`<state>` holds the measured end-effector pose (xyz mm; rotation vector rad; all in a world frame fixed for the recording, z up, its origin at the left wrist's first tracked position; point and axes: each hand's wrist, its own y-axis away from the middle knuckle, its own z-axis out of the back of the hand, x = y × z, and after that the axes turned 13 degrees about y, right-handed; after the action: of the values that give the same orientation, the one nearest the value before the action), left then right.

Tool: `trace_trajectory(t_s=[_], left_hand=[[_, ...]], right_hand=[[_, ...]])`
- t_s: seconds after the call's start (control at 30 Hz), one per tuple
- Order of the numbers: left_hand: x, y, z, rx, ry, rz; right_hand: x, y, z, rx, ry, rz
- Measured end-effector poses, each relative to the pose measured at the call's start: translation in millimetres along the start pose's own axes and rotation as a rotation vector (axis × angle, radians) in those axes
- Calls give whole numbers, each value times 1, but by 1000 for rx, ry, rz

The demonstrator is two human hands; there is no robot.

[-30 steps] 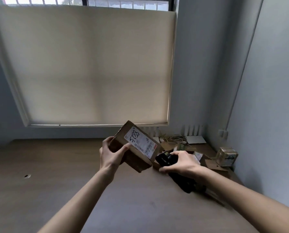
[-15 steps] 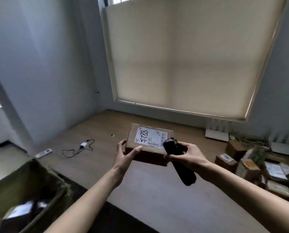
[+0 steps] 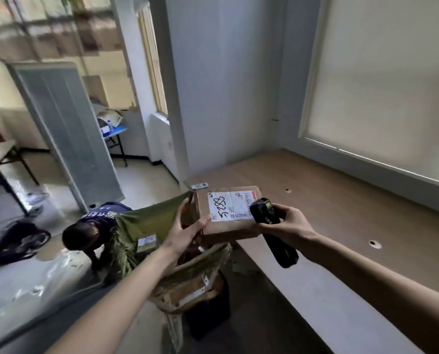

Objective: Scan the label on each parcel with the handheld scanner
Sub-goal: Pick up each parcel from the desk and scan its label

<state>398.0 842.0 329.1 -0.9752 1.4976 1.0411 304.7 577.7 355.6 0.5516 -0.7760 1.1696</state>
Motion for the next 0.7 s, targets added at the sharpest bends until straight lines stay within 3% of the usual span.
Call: trace_trajectory(t_s=[0.37, 0.7], left_hand=[[40, -85, 194, -273, 1, 81], [144, -177, 254, -397, 44, 204]], right_hand=[[76, -123, -195, 194, 47, 31], [16, -176, -276, 215, 107, -155]])
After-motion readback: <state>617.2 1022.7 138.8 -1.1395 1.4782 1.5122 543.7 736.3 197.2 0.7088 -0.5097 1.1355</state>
